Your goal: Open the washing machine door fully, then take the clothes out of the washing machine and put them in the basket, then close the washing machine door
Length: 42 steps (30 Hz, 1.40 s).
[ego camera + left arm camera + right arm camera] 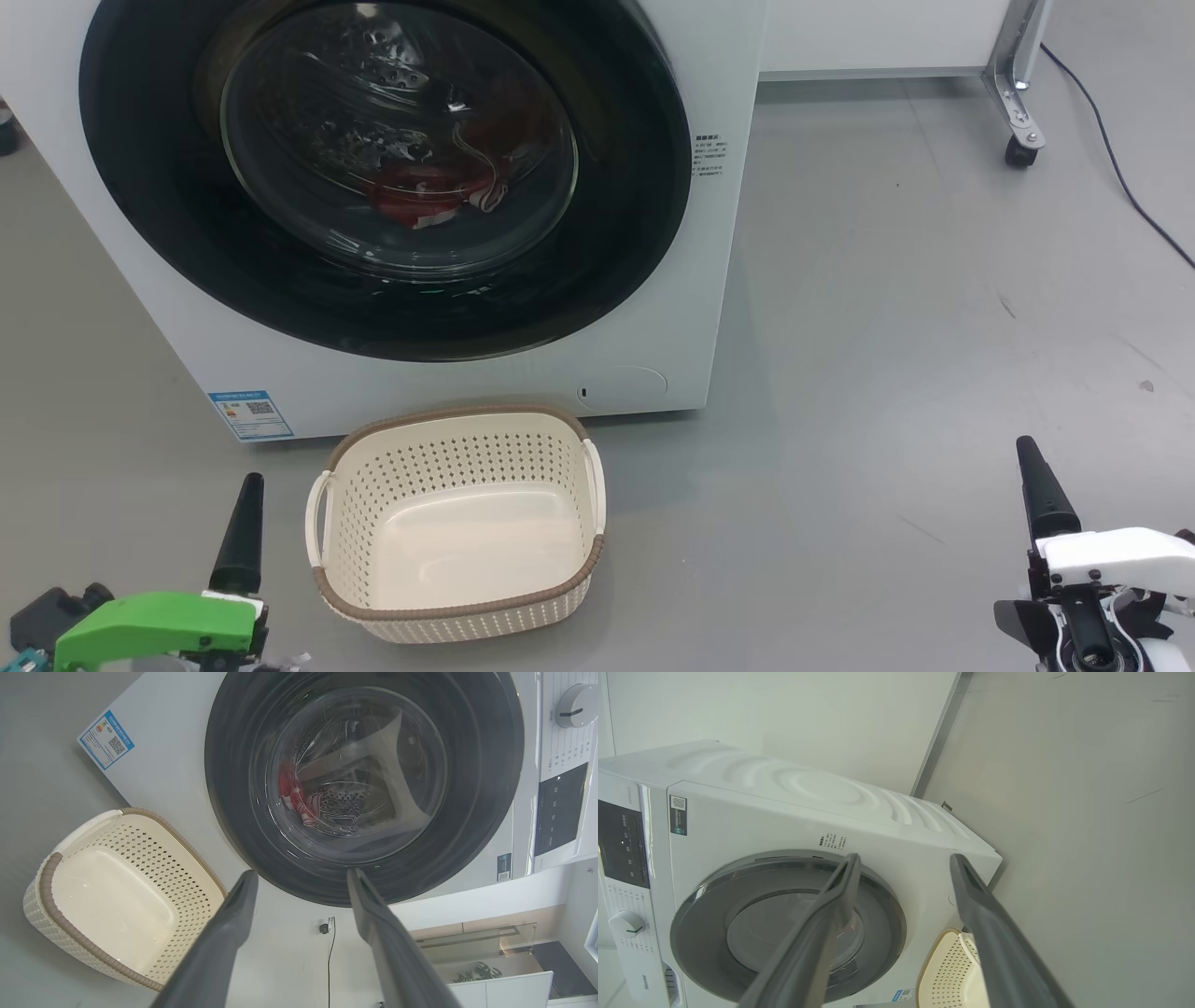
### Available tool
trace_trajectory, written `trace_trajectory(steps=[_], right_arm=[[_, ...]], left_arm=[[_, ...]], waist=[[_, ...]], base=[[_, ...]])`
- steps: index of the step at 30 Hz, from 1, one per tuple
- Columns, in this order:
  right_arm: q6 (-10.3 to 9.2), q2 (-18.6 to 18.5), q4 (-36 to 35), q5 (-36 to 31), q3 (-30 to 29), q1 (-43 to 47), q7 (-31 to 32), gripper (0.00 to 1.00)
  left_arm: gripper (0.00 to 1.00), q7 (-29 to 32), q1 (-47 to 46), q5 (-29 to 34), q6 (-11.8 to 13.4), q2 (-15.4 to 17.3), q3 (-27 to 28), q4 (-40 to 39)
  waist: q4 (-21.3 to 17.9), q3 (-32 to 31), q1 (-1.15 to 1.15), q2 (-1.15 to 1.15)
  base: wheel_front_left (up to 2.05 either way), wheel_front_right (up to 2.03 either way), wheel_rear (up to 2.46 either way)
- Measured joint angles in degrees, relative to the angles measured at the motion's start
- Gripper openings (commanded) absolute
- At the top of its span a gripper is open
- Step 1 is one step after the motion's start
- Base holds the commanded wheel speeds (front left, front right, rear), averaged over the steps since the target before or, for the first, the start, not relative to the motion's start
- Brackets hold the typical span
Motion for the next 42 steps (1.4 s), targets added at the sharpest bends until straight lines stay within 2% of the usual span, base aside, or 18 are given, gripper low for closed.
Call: trace_trajectory(steps=[21,42], right_arm=[[-4.39,-5.0,-2.4,-23.5,9.6,0.0,-4.4,1.00],[-7.64,-6.0,-3.5,-40.2,17.3,0.0,-8.2,1.00]], left_arm=[[1.00,-4.4,-0.8,24.7,4.9,4.7,-8.3,-2.4],[1.00,-8.2,-0.8,41.3,8.5,5.5,-14.4,-3.1]], waist=[[0.0,0.0,0.00,0.00],[-0.1,-0.1,0.00,0.00]], base=[[0.00,0.00,0.00],[0.00,0.00,0.00]])
